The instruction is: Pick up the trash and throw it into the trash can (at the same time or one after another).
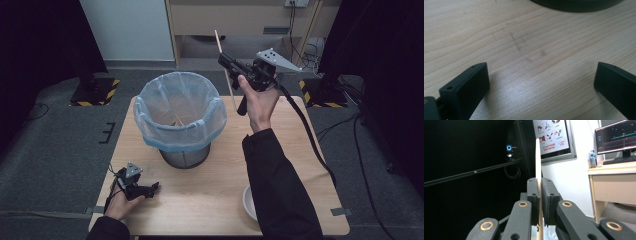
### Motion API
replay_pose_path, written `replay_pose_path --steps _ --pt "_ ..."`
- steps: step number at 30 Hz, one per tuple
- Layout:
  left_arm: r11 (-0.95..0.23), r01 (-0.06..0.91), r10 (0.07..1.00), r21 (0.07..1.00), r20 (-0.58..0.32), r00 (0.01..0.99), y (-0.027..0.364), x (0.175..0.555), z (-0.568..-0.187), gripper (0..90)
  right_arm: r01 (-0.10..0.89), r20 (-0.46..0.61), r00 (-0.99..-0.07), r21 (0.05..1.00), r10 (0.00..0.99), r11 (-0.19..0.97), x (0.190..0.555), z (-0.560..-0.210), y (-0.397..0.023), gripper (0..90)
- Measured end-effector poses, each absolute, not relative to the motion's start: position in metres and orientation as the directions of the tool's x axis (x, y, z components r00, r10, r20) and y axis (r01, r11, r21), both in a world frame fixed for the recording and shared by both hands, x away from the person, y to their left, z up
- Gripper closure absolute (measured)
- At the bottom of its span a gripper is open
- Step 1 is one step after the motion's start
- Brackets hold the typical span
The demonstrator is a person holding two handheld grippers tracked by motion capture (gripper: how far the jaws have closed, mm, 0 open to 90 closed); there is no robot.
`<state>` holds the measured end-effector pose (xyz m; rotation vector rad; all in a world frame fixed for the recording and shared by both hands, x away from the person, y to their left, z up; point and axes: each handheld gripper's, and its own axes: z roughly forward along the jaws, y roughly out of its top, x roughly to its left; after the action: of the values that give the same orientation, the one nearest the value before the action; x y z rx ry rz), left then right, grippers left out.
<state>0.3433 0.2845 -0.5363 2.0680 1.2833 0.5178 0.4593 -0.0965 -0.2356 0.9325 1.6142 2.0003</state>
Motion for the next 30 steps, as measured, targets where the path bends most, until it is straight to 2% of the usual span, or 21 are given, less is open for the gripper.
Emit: replay_pose_path --steps 8,30 --pt "-0.318 0.642 0.895 0.698 -0.003 0.446 0.284 0.343 -0.536 0.0 0.094 0.235 -0.702 0.966 0.672 -0.239 0.465 -0.235 -0.09 86.0" --pt "-0.318 0.641 0.894 0.698 -0.003 0.447 0.284 0.344 -0.536 0.0 0.117 0.228 -0.744 0.97 0.628 -0.213 0.482 -0.235 -0.031 86.0"
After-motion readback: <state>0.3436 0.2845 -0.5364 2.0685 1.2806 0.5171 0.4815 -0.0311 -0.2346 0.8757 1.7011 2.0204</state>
